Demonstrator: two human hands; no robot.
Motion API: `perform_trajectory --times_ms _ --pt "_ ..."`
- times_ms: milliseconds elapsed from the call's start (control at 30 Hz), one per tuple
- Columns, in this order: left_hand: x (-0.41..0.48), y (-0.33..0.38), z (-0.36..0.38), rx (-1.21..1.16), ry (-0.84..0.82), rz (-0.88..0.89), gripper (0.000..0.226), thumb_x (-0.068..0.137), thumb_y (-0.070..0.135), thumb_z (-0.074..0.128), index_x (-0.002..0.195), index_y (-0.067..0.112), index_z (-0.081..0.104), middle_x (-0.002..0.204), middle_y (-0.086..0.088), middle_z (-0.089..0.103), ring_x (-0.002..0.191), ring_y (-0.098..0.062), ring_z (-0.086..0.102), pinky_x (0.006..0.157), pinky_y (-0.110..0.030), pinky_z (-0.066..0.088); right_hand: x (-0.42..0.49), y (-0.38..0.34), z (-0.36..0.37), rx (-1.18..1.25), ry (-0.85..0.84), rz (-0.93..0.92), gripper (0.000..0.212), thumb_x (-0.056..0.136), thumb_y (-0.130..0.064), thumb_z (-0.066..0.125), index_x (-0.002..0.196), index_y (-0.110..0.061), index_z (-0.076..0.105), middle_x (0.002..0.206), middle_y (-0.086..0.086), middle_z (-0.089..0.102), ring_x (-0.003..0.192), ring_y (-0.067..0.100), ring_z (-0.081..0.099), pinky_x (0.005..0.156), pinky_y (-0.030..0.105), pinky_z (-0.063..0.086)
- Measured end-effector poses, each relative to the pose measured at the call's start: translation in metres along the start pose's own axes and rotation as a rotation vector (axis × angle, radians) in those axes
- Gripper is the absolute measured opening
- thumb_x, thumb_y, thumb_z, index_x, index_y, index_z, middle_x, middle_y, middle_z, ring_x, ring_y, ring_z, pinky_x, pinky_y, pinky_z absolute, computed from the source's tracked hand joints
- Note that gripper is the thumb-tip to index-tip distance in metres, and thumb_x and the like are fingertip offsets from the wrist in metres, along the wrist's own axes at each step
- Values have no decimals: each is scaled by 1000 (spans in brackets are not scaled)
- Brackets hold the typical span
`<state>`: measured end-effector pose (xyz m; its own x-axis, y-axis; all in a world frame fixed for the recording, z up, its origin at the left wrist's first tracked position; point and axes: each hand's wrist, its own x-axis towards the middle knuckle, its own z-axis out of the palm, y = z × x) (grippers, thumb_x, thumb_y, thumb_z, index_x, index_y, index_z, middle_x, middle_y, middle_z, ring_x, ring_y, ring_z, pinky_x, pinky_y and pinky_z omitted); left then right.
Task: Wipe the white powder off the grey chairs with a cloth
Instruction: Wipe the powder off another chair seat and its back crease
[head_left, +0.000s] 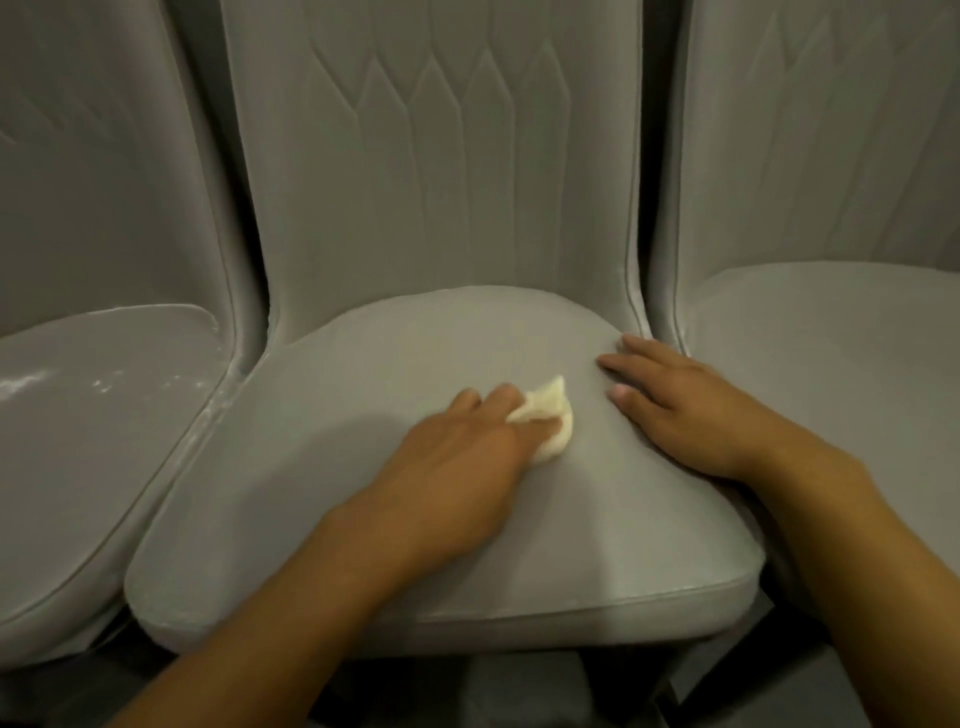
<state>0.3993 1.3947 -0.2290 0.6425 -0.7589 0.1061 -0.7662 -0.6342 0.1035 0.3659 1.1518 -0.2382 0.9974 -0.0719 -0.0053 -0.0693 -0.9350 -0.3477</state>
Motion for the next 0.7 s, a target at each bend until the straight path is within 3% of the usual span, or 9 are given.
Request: perform_trajectory --times_ms 133,200,333,467,567,700 --pt "86 -20 13 58 -65 -266 54 99 13 40 148 33 39 141 -7 35 121 -35 40 97 -44 36 0 -7 11 -3 142 11 45 105 -29 40 148 -17 43 155 8 37 137 30 41 114 35 31" --pt "124 -27 21 14 -92 -307 53 99 15 39 149 31 40 145 -7 33 128 -39 38 105 -48 35 -2 -6 12 49 171 31 45 103 -23 42 147 -16 42 150 8 42 130 32 48 111 38 37" --pt "155 -21 25 -30 -95 -215 46 104 25 40 150 34 43 149 -5 36 130 -38 38 106 -47 36 -5 -5 9 117 191 46 53 98 -13 43 150 -17 39 149 8 46 130 30 49 111 38 39" --pt "114 -18 22 -113 -117 16 44 103 35 41 145 47 46 127 -2 47 111 -31 49 96 -40 41 -5 -5 8 164 192 51 55 95 -10 46 148 -19 42 147 7 49 128 28 51 109 38 40" --pt "62 -15 11 -175 -144 181 43 106 24 45 143 45 52 122 6 48 108 -23 47 97 -35 39 -3 -4 11 95 178 29 48 96 -12 47 144 -19 46 142 7 51 124 29 52 105 38 42" --pt "70 -19 4 -68 -150 50 47 107 23 42 148 47 43 133 1 43 114 -25 43 101 -38 38 -4 -6 11 30 170 41 50 94 -11 44 144 -17 45 142 7 50 124 30 51 105 37 40"
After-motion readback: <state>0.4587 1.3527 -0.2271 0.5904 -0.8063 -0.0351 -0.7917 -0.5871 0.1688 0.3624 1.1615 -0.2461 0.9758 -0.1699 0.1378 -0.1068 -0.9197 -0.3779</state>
